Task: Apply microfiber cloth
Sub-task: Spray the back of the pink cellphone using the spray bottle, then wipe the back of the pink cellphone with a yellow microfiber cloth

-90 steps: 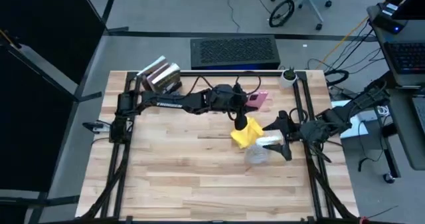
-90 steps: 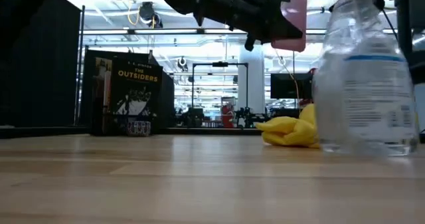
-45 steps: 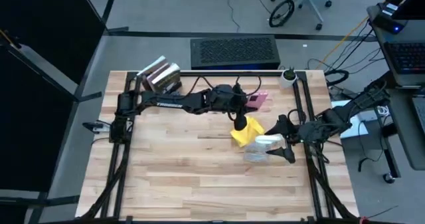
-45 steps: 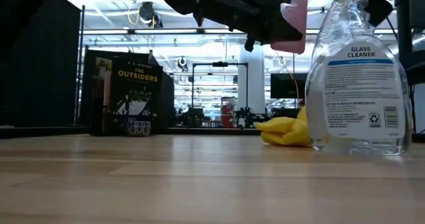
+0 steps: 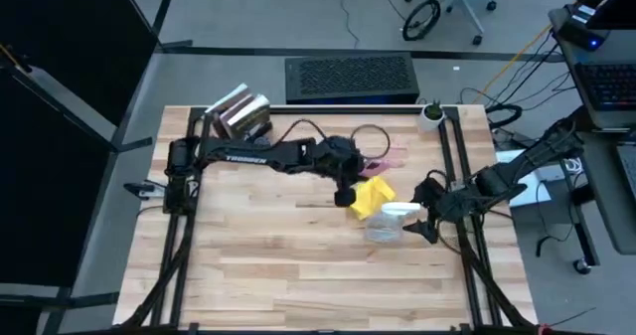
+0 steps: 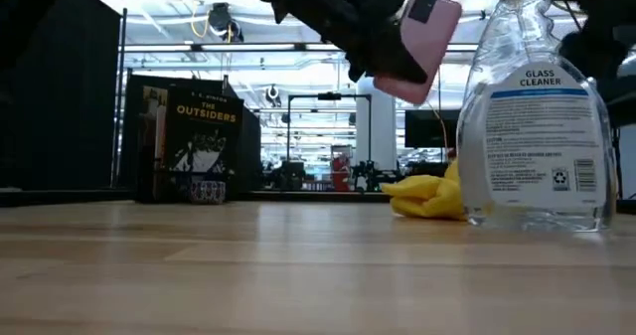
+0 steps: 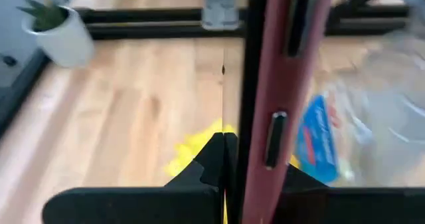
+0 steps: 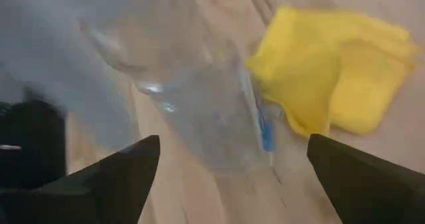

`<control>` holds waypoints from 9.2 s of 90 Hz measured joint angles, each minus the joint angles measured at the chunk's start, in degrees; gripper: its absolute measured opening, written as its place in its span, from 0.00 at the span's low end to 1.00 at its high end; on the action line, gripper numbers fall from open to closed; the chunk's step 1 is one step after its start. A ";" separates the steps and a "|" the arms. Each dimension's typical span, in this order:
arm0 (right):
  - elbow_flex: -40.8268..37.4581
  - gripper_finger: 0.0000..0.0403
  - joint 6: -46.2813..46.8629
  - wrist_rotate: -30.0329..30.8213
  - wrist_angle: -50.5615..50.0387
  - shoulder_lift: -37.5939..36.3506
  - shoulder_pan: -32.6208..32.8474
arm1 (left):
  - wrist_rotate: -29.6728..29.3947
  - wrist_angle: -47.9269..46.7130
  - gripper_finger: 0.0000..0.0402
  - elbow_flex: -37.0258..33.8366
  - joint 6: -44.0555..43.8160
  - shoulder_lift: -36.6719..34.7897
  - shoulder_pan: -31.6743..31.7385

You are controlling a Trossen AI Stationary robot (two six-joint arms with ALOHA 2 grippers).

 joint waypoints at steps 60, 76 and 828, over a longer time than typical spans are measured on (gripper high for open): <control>-2.78 0.91 5.86 10.97 -1.95 7.84 1.36 | 2.04 6.46 0.03 -1.81 -2.04 5.11 -6.80; -2.83 0.91 7.55 13.66 -5.04 7.61 -0.07 | 3.13 8.98 0.03 -1.80 -2.03 5.11 -8.46; 17.04 0.87 -10.92 -8.22 3.40 44.08 -28.92 | 6.90 24.87 0.16 -28.67 -3.46 3.76 -6.27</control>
